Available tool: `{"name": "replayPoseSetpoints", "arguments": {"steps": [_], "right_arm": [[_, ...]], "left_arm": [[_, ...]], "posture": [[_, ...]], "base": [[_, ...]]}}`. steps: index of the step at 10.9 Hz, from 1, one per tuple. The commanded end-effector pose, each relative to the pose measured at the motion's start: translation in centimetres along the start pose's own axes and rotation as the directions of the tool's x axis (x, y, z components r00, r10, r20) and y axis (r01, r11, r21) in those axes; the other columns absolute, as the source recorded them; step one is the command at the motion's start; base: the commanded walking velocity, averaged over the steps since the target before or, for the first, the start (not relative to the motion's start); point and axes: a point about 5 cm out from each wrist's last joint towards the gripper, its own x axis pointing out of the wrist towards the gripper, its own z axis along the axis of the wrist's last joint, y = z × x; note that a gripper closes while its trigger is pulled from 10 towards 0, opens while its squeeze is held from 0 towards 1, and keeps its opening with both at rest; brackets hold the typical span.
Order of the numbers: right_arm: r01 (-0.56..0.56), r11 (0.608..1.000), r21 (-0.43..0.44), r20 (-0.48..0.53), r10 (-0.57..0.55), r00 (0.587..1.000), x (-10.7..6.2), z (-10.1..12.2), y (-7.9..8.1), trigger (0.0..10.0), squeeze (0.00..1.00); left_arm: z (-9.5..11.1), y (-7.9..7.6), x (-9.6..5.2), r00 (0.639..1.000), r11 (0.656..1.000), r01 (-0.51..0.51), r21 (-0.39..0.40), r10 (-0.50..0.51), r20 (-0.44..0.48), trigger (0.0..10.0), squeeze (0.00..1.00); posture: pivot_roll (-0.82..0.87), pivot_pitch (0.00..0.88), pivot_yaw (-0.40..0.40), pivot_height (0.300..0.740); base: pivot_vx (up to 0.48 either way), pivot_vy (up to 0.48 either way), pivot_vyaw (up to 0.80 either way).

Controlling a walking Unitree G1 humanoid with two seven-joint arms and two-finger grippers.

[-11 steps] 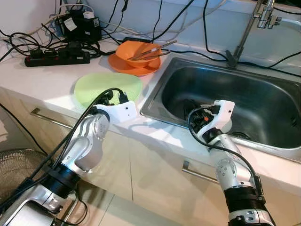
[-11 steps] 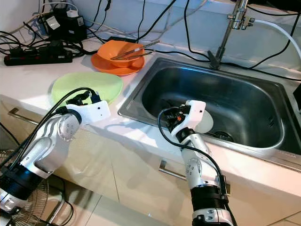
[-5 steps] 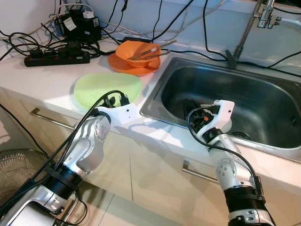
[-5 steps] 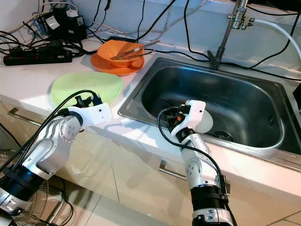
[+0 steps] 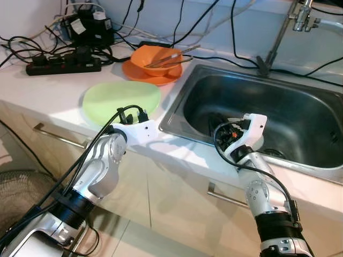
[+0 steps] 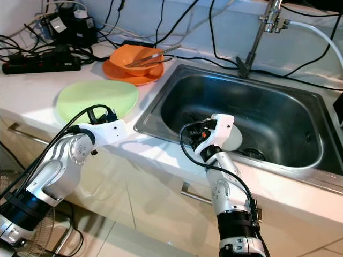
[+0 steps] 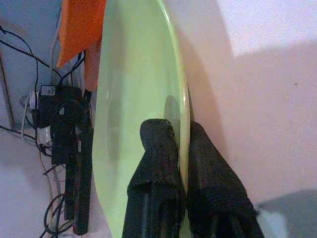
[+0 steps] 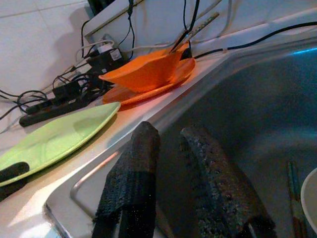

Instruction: Kitchen organization

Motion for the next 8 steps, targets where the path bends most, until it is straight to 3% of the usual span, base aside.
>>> {"name": "replayPoseSetpoints", "arguments": {"steps": [1, 4, 5, 6, 8], "right_arm": [[0.038, 0.999, 0.02, -0.037, -0.037, 0.999, -0.5, -0.9, -0.7, 10.0, 0.0], [0.038, 0.999, 0.021, -0.038, -0.038, 0.999, -0.5, -0.9, -0.8, 10.0, 0.0], [0.038, 0.999, 0.022, -0.039, -0.038, 0.999, -0.5, -0.9, -0.8, 10.0, 0.0], [0.037, 0.999, 0.023, -0.042, -0.036, 0.998, -0.5, -1.0, -0.8, 10.0, 0.0], [0.034, 0.999, 0.024, -0.044, -0.033, 0.999, -0.3, -1.0, -0.7, 10.0, 0.0]], "left_arm": [[0.0, -0.9, 0.1, 0.999, 0.999, 0.049, -0.017, -0.049, -0.006, 0.0, 0.0], [-0.2, -0.8, -0.1, 0.999, 0.999, 0.028, -0.022, -0.029, -0.022, 0.0, 0.0], [-0.4, -0.3, -0.4, 0.999, 1.0, -0.021, -0.012, 0.02, -0.046, 0.0, 0.0], [-0.6, 0.8, -0.7, 0.992, 0.995, -0.102, 0.004, 0.102, -0.075, 10.0, 0.0], [-0.8, 1.7, -0.8, 0.984, 0.988, -0.156, 0.023, 0.157, -0.083, 10.0, 0.0]], "posture": [[0.19, 0.035, -0.006, 0.74], [0.19, 0.034, -0.009, 0.74], [0.2, 0.036, -0.01, 0.74], [0.2, 0.036, -0.013, 0.74], [0.2, 0.034, -0.013, 0.74]], "base": [[0.0, 0.0, 0.0], [0.0, 0.0, 0.0], [0.0, 0.0, 0.0], [0.0, 0.0, 0.0], [0.0, 0.0, 0.0]]}}
